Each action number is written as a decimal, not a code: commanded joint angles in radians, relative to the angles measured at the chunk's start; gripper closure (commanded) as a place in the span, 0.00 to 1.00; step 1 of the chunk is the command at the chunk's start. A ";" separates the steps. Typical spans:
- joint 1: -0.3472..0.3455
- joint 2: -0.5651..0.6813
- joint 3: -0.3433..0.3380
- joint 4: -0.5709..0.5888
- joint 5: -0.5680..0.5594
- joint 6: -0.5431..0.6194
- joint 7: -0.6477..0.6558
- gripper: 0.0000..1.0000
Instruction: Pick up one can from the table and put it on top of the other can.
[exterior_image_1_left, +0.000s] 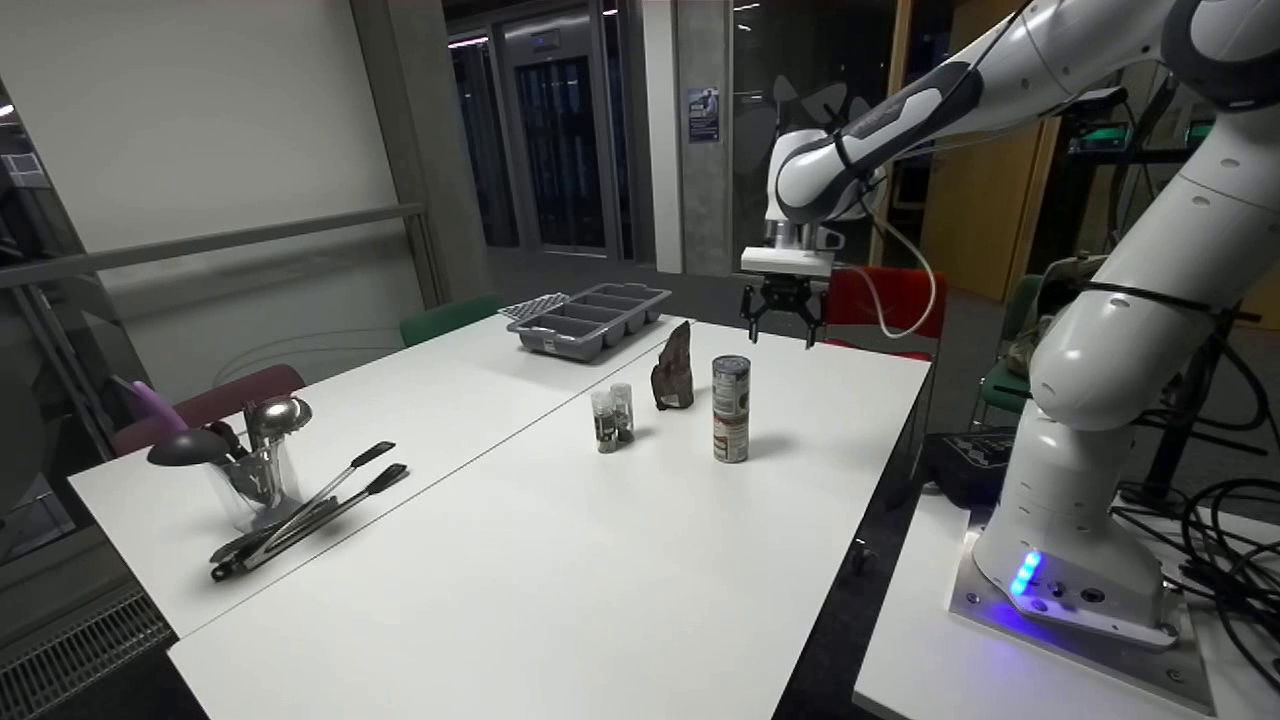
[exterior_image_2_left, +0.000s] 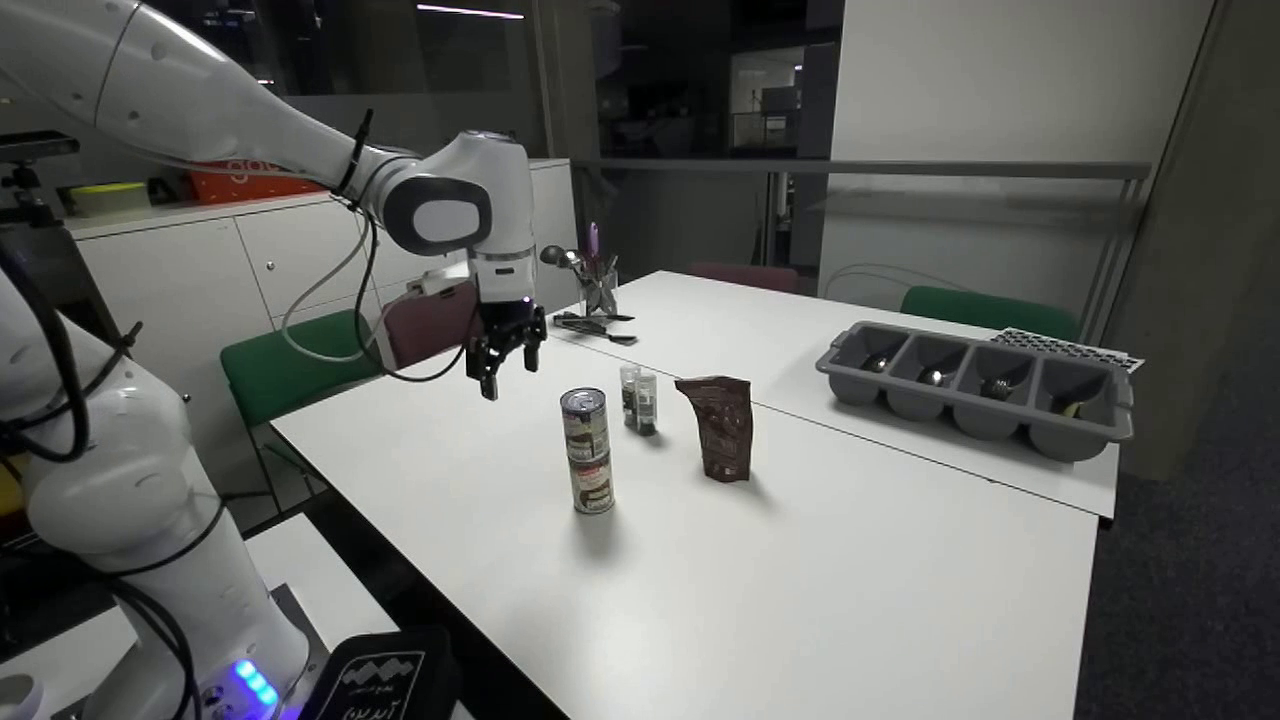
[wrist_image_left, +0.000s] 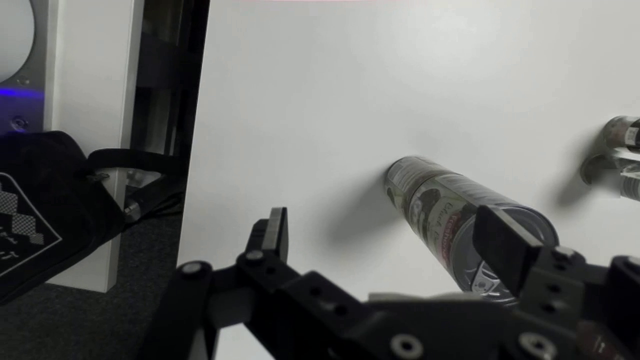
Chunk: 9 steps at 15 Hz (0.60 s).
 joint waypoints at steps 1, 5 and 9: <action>-0.037 -0.029 0.022 -0.014 -0.002 -0.108 0.028 0.00; -0.033 0.003 0.020 0.001 0.007 -0.096 -0.001 0.00; -0.032 0.008 0.023 0.000 0.007 -0.095 -0.001 0.00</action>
